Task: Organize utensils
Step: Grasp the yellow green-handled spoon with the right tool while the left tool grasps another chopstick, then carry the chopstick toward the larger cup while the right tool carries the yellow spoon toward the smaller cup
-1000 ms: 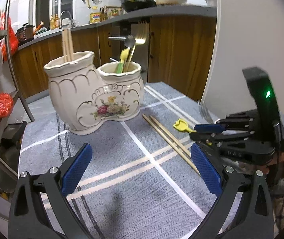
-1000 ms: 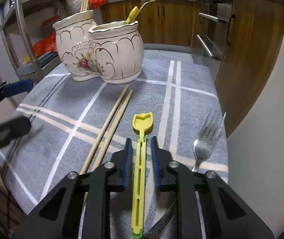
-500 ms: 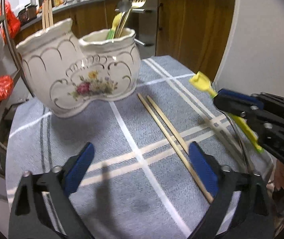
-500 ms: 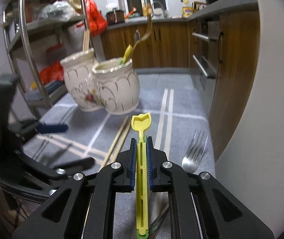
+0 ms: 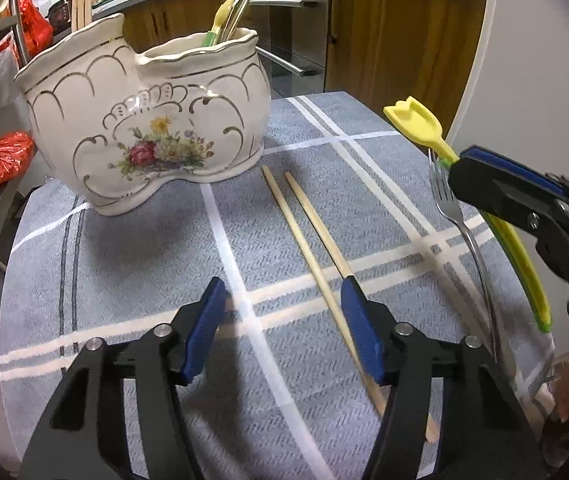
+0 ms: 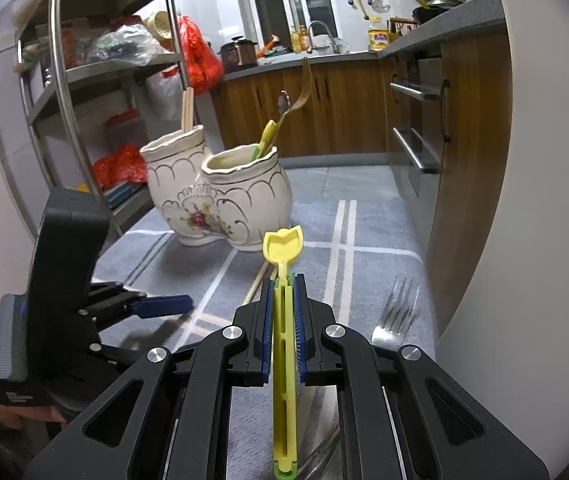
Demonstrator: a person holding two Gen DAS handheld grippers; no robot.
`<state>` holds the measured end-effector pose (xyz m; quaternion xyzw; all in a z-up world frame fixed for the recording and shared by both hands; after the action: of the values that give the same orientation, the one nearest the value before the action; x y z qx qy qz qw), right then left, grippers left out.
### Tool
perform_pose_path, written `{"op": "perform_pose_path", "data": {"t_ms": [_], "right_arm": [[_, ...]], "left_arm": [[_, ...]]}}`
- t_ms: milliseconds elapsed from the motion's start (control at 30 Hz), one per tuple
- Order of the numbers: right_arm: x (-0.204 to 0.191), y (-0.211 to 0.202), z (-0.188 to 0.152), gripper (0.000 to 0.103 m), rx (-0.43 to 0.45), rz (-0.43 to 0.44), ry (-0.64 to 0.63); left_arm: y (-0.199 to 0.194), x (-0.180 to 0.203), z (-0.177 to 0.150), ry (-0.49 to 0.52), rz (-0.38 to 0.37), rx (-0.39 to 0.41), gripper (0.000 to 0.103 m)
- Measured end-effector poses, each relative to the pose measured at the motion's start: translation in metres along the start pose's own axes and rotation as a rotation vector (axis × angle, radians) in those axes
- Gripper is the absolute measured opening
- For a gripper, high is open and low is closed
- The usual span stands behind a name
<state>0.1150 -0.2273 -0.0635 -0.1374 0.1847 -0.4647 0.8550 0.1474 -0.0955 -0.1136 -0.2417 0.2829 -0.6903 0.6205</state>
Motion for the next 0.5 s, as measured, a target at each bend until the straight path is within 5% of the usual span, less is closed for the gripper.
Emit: {"op": "perform_pose_path", "data": {"t_ms": [100, 200, 233, 500], "right_arm": [[0.001, -0.001, -0.001, 0.011, -0.001, 0.000, -0.001], [0.000, -0.001, 0.000, 0.010, -0.003, 0.001, -0.005], [0.000, -0.002, 0.000, 0.010, -0.002, 0.001, -0.006], [-0.001, -0.003, 0.001, 0.010, 0.011, -0.002, -0.005]], "left_arm": [[0.003, 0.007, 0.004, 0.010, -0.011, 0.001, 0.048], [0.003, 0.011, 0.005, 0.035, -0.033, 0.008, 0.026], [0.002, 0.012, 0.005, 0.048, -0.040, 0.007, 0.011], [-0.012, -0.003, -0.006, 0.105, -0.091, -0.011, 0.005]]}}
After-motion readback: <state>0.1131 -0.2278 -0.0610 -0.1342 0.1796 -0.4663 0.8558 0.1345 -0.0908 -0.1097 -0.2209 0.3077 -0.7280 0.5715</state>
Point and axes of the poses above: each gripper's, at about its wrist camera, not at the fingertips, and y roughly the way its jaws point, x to its right, z to its top, the point moved 10 cm from there along y, roughly the way its jaws point, and after that the axes turned 9 degrees about x, right-handed, at the moved point
